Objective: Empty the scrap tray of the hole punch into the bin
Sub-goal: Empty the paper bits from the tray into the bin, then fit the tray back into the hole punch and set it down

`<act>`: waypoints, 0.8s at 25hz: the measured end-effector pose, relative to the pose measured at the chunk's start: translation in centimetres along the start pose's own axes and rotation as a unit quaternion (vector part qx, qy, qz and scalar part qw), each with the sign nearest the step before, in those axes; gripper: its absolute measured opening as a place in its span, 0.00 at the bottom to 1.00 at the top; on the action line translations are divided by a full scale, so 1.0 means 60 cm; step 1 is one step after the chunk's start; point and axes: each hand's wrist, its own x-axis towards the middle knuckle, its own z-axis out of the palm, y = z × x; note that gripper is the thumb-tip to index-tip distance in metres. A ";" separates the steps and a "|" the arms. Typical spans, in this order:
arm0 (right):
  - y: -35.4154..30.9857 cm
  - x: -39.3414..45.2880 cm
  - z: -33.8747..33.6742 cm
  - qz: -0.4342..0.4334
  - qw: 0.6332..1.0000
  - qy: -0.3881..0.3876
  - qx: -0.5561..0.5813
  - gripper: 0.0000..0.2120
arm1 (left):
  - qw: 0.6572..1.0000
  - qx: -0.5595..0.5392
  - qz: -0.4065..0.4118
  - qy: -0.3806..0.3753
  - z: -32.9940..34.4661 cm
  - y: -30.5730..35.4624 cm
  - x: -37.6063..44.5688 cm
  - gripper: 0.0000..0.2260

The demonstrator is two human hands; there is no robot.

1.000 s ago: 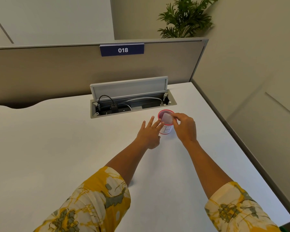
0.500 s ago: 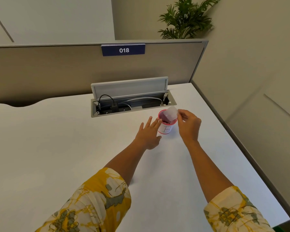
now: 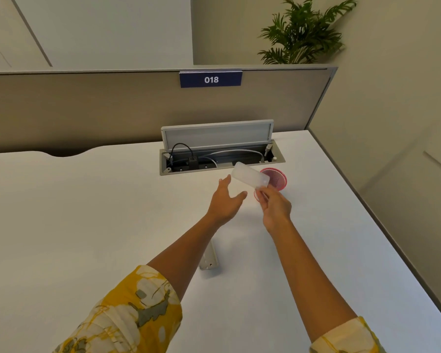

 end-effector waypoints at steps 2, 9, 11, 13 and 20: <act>0.033 -0.032 0.017 0.065 0.995 -0.045 0.067 0.13 | 0.991 -0.121 -0.040 0.031 -0.022 0.000 -0.010 0.28; 0.153 -0.126 0.027 0.164 0.975 -0.137 -0.061 0.10 | 0.960 -0.218 -0.125 0.122 -0.096 -0.066 -0.074 0.16; 0.177 -0.141 0.031 0.162 0.970 -0.153 -0.097 0.14 | 0.955 -0.227 -0.137 0.136 -0.114 -0.081 -0.093 0.16; 0.195 -0.154 0.039 0.143 0.963 -0.180 -0.142 0.14 | 0.948 -0.234 -0.149 0.154 -0.127 -0.093 -0.107 0.16; 0.242 -0.166 0.007 -0.198 0.754 -0.145 -0.609 0.23 | 0.898 -0.321 -0.197 0.227 -0.192 -0.139 -0.154 0.14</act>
